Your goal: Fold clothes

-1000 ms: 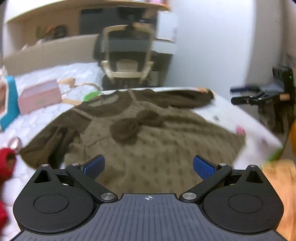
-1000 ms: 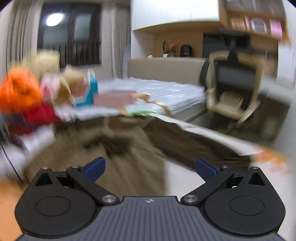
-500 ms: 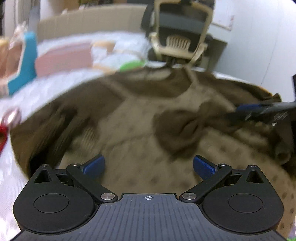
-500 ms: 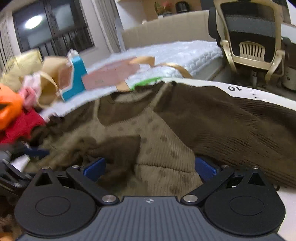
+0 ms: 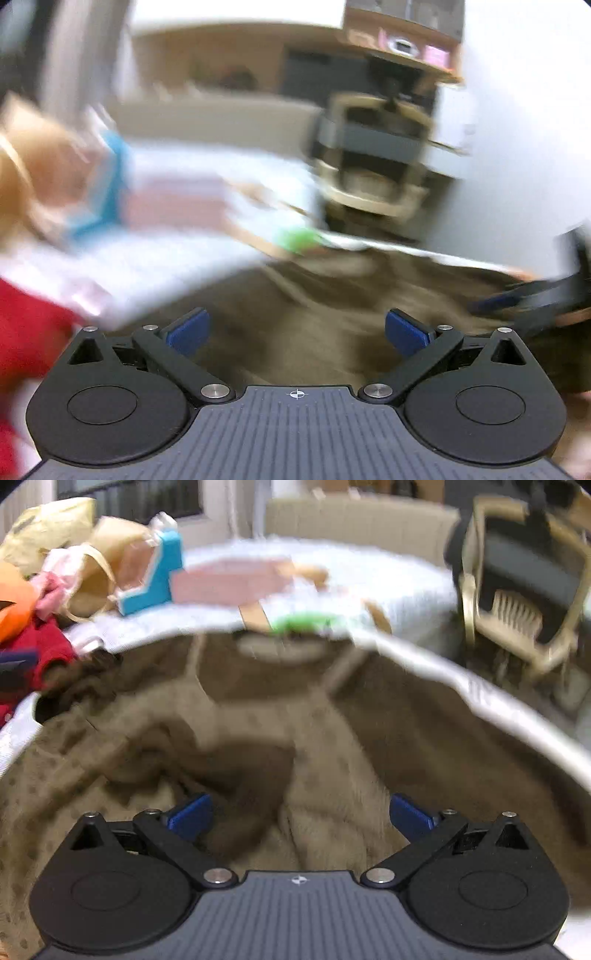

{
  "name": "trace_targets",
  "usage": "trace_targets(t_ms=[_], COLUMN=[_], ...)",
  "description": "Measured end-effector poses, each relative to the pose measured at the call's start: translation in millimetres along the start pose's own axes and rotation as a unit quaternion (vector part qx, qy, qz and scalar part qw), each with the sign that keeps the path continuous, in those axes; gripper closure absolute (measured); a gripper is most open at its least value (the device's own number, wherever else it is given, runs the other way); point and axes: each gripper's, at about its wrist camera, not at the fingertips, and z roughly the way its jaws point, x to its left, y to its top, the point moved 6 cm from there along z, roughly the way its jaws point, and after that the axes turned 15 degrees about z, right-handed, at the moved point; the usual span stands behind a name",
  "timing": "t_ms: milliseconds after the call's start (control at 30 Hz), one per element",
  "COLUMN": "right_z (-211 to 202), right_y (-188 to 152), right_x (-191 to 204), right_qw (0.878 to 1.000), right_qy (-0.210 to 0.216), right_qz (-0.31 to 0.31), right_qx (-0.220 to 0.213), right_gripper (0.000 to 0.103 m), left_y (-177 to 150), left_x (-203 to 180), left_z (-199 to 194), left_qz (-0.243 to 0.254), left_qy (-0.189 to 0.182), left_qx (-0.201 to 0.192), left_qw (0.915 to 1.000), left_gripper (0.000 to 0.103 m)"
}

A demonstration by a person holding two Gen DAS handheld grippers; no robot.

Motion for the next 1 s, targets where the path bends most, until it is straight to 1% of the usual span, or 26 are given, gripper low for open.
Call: trace_targets(t_ms=[33,67,100,133,200,233,267,300,400,467,500,533,567,600,633,667,700,767,833,867,933,1000], right_z=[-5.4,-9.3,-13.3,-13.7,-1.0,9.7,22.1,36.0,78.9,106.8,118.5,123.8,124.9,118.8,106.7,94.4,81.3,52.0,31.0,24.6,17.3,17.0], right_y=[9.0,19.0,29.0,38.4,52.0,57.4,61.6,64.8,66.9,58.9,53.7,50.0,48.0,51.8,60.5,69.2,81.0,111.7,138.7,147.9,154.8,148.6], right_x=[11.2,24.6,38.0,54.0,86.3,103.3,120.2,137.0,177.1,193.7,199.6,202.9,205.0,203.8,199.8,195.7,187.9,156.0,112.8,89.6,37.7,-8.1], right_qw=[1.0,0.999,0.998,0.997,0.992,0.988,0.985,0.982,0.979,0.977,0.976,0.977,0.978,0.979,0.98,0.981,0.982,0.986,0.989,0.99,0.991,0.989], right_qy=[0.011,0.028,0.045,0.07,0.125,0.152,0.17,0.182,0.195,0.196,0.194,0.189,0.185,0.183,0.185,0.187,0.184,0.161,0.121,0.098,0.053,0.017], right_qz=[-0.012,-0.02,-0.029,-0.033,-0.022,-0.015,-0.013,-0.016,-0.017,-0.013,-0.011,-0.012,-0.015,-0.017,-0.02,-0.022,-0.023,-0.011,0.012,0.026,0.066,0.104], right_qx=[-0.013,-0.021,-0.028,-0.026,0.002,0.021,0.034,0.041,0.059,0.084,0.096,0.1,0.098,0.086,0.066,0.046,0.022,-0.035,-0.081,-0.097,-0.107,-0.101], right_gripper=[0.001,0.004,0.011,0.015,0.038,0.043,0.046,0.046,0.046,0.046,0.052,0.062,0.072,0.081,0.088,0.09,0.091,0.091,0.091,0.091,0.091,0.091], left_y=[-1.5,-4.2,-10.1,-14.3,-22.0,-23.1,-24.2,-25.3,-28.8,-31.2,-32.5,-32.9,-30.5,-27.1,-24.2,-21.0,-16.8,-8.3,-0.2,4.3,12.7,20.6], left_x=[8.7,17.1,25.0,33.0,48.6,55.7,62.7,69.8,90.9,105.0,112.1,116.9,114.5,111.3,108.3,104.9,100.1,87.5,68.3,58.6,37.5,17.4], left_z=[4.3,8.4,11.3,10.2,7.2,3.1,-1.1,-5.3,-17.9,-26.3,-30.6,-33.9,-33.7,-31.8,-30.6,-28.5,-24.1,-16.5,-8.2,-2.4,10.9,23.7], left_qz=[0.013,0.018,-0.003,-0.025,-0.067,-0.081,-0.095,-0.109,-0.15,-0.178,-0.192,-0.201,-0.196,-0.191,-0.184,-0.177,-0.166,-0.143,-0.114,-0.097,-0.065,-0.037], left_qy=[0.036,0.063,0.062,0.067,0.078,0.085,0.093,0.1,0.123,0.137,0.145,0.149,0.143,0.137,0.129,0.121,0.109,0.086,0.06,0.046,0.019,-0.011], left_qx=[0.004,0.008,0.015,0.016,0.019,0.016,0.012,0.009,0.0,-0.006,-0.009,-0.012,-0.015,-0.018,-0.021,-0.025,-0.027,-0.029,-0.029,-0.026,-0.017,-0.007], left_qw=[0.9993,0.9978,0.998,0.9973,0.9945,0.9929,0.9911,0.9889,0.981,0.9743,0.9706,0.9681,0.9699,0.9719,0.9741,0.9765,0.9797,0.9856,0.9913,0.9938,0.9976,0.9992], left_gripper=[0.0,0.0,0.0,0.0,0.0,0.0,0.0,0.0,0.0,0.0,0.0,0.0,0.0,0.0,0.0,0.0,0.0,0.0,0.0,0.0,0.0,0.0])
